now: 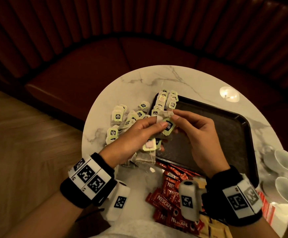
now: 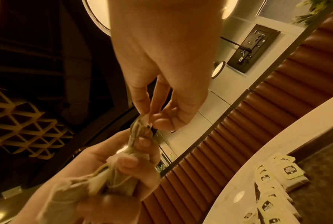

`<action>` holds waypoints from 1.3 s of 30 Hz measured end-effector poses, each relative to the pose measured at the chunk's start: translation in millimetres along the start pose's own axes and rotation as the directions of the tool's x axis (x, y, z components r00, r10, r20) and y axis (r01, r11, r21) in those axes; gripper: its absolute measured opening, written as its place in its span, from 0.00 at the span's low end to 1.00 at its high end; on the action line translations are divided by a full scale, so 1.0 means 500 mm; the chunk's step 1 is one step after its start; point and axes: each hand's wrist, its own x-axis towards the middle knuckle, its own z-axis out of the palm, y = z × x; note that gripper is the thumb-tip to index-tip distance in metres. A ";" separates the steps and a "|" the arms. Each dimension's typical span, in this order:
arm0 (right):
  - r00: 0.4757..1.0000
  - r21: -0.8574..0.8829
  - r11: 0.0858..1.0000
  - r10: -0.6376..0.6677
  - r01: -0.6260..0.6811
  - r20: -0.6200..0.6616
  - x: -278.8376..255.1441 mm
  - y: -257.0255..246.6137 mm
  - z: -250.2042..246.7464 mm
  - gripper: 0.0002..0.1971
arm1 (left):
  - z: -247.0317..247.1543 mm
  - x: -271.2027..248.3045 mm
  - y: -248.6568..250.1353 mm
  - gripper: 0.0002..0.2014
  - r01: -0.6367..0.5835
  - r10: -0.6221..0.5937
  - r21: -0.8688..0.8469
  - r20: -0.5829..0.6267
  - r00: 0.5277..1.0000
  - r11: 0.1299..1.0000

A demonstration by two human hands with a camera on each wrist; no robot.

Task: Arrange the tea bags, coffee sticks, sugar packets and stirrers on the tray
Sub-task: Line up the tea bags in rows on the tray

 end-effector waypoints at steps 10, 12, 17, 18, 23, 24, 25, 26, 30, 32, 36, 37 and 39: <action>1.000 -0.056 0.998 0.004 -0.003 0.023 -0.002 -0.003 -0.007 0.09 | -0.010 0.010 -0.017 0.15 -0.143 0.166 0.188 -0.111 0.980 0.972; 0.999 -0.091 0.996 0.006 -0.003 0.040 -0.003 -0.005 -0.005 0.08 | -0.012 0.013 -0.021 0.13 -0.170 0.200 0.216 -0.124 0.972 0.962; 1.000 -0.151 0.988 0.023 -0.024 -0.010 -0.001 0.006 -0.007 0.12 | -0.008 0.018 -0.022 0.10 -0.227 0.266 0.227 -0.161 0.951 0.947; 0.999 -0.151 0.988 0.035 -0.038 -0.019 0.001 0.009 -0.009 0.13 | -0.008 0.018 -0.023 0.10 -0.228 0.269 0.215 -0.187 0.945 0.950; 0.988 -0.007 0.990 0.138 -0.138 0.075 -0.002 0.021 -0.007 0.05 | -0.008 0.022 -0.037 0.10 -0.223 0.276 0.204 -0.283 0.919 0.953; 0.987 -0.008 0.991 0.137 -0.137 0.088 -0.006 0.025 -0.006 0.07 | -0.007 0.022 -0.039 0.10 -0.223 0.273 0.195 -0.289 0.918 0.955; 0.987 -0.007 0.991 0.131 -0.131 0.094 -0.009 0.026 -0.004 0.09 | -0.006 0.023 -0.040 0.11 -0.219 0.265 0.183 -0.292 0.919 0.959; 0.990 -0.018 0.993 0.115 -0.114 0.081 -0.012 0.025 -0.004 0.10 | -0.004 0.022 -0.040 0.13 -0.212 0.253 0.164 -0.292 0.922 0.963; 0.999 -0.115 0.993 0.034 -0.029 0.038 -0.012 0.014 -0.011 0.10 | -0.006 0.020 -0.040 0.19 -0.179 0.203 0.104 -0.312 0.928 0.978; 0.998 -0.172 0.985 0.002 0.008 0.057 -0.013 0.011 -0.015 0.10 | -0.012 0.021 -0.042 0.15 -0.203 0.235 0.131 -0.330 0.914 0.970; 0.999 -0.146 0.989 -0.022 0.027 0.034 -0.011 0.016 -0.014 0.11 | -0.016 0.025 -0.039 0.10 -0.250 0.289 0.156 -0.335 0.897 0.956; 0.999 -0.130 0.991 -0.026 0.028 0.020 -0.010 0.018 -0.014 0.11 | -0.015 0.025 -0.037 0.09 -0.250 0.288 0.153 -0.332 0.898 0.956; 1.000 -0.091 0.996 -0.013 0.013 0.005 -0.010 0.022 -0.013 0.10 | -0.009 0.026 -0.037 0.08 -0.242 0.277 0.145 -0.333 0.901 0.959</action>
